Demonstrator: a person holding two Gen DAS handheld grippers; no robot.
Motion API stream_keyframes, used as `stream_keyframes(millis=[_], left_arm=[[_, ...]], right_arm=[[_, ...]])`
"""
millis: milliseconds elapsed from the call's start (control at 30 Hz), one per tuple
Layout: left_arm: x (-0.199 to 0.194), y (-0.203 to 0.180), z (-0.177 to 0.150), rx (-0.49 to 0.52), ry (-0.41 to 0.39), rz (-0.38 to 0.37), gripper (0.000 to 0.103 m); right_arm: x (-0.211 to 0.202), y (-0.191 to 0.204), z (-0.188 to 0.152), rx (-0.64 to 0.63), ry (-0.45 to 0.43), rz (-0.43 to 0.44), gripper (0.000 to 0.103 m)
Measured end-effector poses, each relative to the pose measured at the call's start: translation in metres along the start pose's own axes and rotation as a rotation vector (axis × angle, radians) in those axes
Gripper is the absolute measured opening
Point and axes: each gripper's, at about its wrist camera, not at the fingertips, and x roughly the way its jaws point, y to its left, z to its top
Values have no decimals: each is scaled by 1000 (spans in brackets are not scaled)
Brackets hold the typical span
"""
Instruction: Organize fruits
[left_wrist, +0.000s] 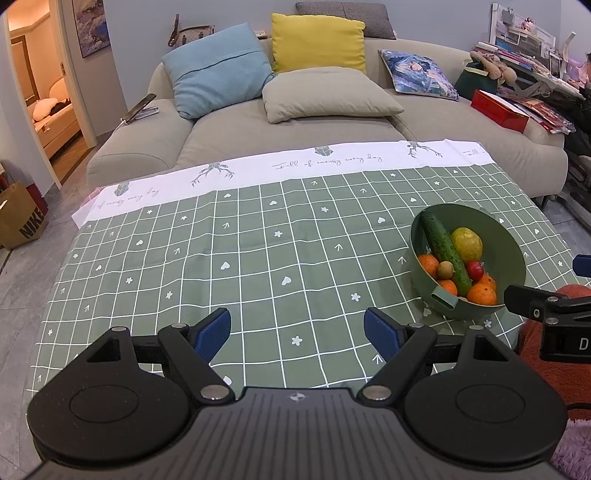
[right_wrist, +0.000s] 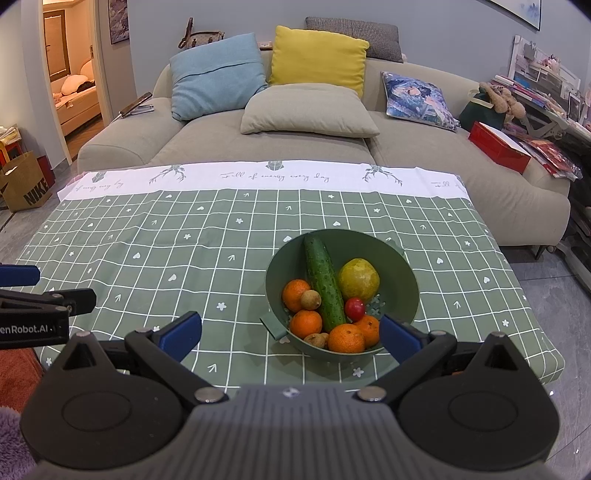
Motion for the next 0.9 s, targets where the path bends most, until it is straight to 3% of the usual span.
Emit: stream_keyframes(millis=[900], left_arm=[[-2,1,0,-1,-9,4,93]], right_arm=[[0,0,0,0,1,0,98]])
